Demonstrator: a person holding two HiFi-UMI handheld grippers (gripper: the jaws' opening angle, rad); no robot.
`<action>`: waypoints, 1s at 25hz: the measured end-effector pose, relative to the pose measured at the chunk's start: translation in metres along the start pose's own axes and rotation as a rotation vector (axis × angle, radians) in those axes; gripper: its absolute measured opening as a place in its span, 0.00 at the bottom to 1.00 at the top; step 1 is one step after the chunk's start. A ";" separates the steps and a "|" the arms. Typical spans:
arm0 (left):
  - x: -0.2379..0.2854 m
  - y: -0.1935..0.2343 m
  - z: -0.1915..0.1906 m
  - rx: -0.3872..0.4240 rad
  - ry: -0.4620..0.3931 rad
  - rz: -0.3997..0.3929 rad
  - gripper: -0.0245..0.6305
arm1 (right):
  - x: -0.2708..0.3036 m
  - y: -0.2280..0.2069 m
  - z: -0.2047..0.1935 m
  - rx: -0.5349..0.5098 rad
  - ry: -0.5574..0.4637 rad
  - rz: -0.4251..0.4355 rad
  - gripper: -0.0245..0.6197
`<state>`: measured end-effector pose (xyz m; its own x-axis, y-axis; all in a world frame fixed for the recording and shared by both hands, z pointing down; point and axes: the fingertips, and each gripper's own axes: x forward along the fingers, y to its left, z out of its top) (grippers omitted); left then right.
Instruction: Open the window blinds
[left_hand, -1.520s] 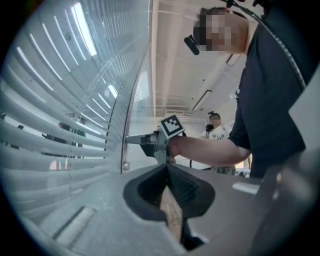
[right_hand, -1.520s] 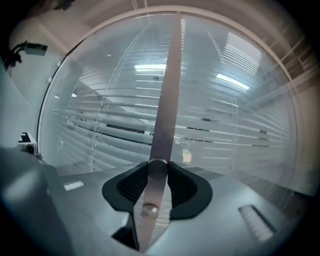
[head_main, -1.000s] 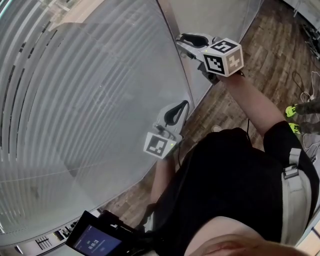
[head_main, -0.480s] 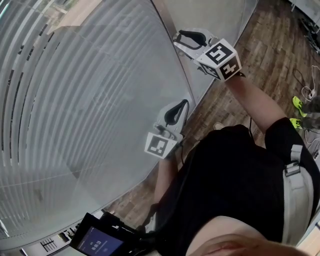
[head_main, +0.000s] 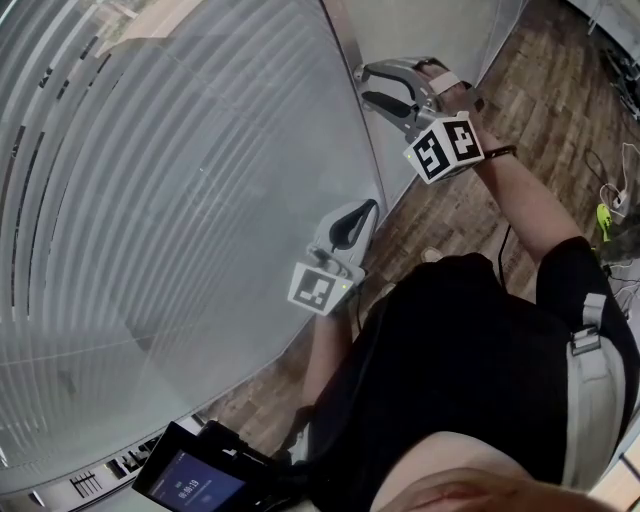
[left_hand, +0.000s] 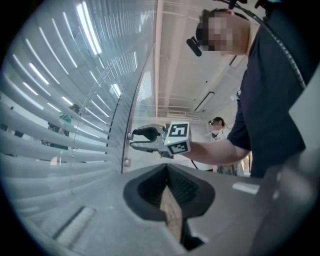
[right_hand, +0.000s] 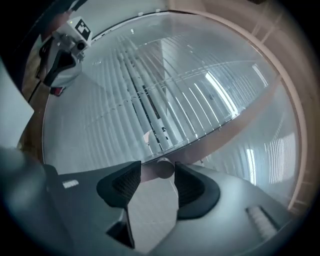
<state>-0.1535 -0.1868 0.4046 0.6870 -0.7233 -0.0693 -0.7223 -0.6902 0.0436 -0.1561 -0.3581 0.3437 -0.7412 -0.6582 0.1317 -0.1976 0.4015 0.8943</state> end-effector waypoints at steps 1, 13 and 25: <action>0.000 0.000 0.000 0.000 0.001 -0.002 0.04 | 0.001 0.000 -0.001 -0.035 0.006 -0.001 0.37; -0.001 0.002 0.001 0.003 0.001 0.006 0.04 | 0.008 -0.002 -0.003 -0.297 0.030 0.000 0.36; -0.001 0.002 -0.001 -0.001 0.005 0.008 0.04 | 0.007 -0.006 -0.002 -0.216 0.035 -0.014 0.24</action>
<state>-0.1557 -0.1881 0.4053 0.6817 -0.7289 -0.0640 -0.7277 -0.6845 0.0449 -0.1589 -0.3662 0.3396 -0.7157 -0.6863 0.1296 -0.0629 0.2482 0.9667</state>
